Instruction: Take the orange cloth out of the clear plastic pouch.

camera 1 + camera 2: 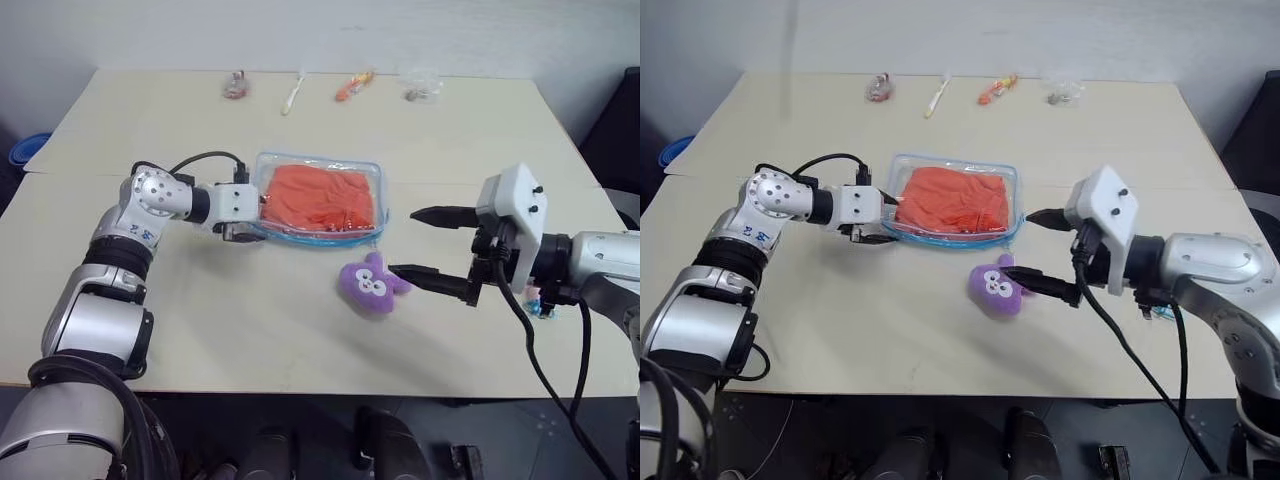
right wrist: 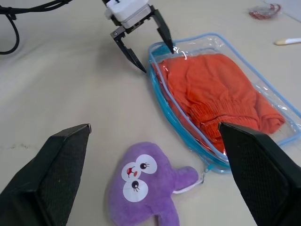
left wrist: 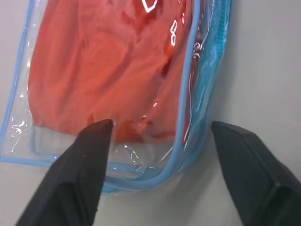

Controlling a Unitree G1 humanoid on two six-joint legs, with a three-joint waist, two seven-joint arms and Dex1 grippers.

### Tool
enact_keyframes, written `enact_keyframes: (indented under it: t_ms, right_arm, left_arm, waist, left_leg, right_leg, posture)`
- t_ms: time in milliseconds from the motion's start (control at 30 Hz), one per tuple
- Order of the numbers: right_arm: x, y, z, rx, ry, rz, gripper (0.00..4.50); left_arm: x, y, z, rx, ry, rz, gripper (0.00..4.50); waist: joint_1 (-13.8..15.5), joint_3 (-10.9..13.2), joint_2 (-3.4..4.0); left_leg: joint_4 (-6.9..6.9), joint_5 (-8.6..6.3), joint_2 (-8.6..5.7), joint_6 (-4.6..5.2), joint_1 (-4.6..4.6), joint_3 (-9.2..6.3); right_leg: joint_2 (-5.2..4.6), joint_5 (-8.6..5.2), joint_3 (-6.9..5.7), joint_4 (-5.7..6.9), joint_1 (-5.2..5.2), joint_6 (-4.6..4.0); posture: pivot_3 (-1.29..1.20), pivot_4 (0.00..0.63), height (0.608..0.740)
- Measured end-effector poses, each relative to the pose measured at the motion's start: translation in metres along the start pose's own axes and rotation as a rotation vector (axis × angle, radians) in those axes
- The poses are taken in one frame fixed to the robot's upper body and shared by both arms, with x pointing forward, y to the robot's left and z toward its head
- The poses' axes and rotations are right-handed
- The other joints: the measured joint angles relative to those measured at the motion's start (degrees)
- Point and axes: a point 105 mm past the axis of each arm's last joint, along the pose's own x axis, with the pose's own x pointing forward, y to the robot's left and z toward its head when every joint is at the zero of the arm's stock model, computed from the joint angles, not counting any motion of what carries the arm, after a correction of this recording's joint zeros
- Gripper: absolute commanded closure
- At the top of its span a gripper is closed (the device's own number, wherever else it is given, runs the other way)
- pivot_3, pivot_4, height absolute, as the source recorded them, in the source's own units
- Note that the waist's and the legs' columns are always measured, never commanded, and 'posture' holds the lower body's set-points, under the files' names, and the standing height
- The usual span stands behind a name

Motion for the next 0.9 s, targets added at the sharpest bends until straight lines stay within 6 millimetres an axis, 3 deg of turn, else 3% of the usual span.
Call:
enact_keyframes:
  t_ms: [267,533,900]
  right_arm:
    - [-0.002,-0.002,-0.002,0.011,0.004,-0.023,0.0]
    - [-0.009,-0.004,-0.008,0.016,0.036,-0.039,0.0]
    - [-0.015,0.004,-0.02,0.031,0.065,-0.012,0.0]
  left_arm:
    - [-0.001,0.005,0.002,0.032,0.0,0.021,4.48]
    - [-0.003,-0.012,0.002,0.048,-0.049,-0.03,4.48]
    - [-0.046,-0.042,-0.003,0.022,-0.006,-0.035,4.48]
  waist:
    - [0.0,0.0,0.0]
    - [0.0,0.0,0.0]
    - [-0.1,0.0,0.0]
  left_leg:
    - [0.06,0.0,0.0,0.0,0.0,-0.01]
    - [0.06,0.0,0.03,0.0,0.0,-0.01]
    - [0.15,0.0,0.08,0.0,0.0,-0.07]
  right_leg:
    - [-0.02,0.0,0.0,0.04,0.0,0.01]
    - [-0.02,0.0,-0.01,0.04,0.0,0.01]
    - [-0.03,0.0,0.02,0.09,0.01,0.0]
  posture:
    - [0.0,0.15,0.74]
    - [0.0,0.15,0.74]
    - [0.0,0.15,0.74]
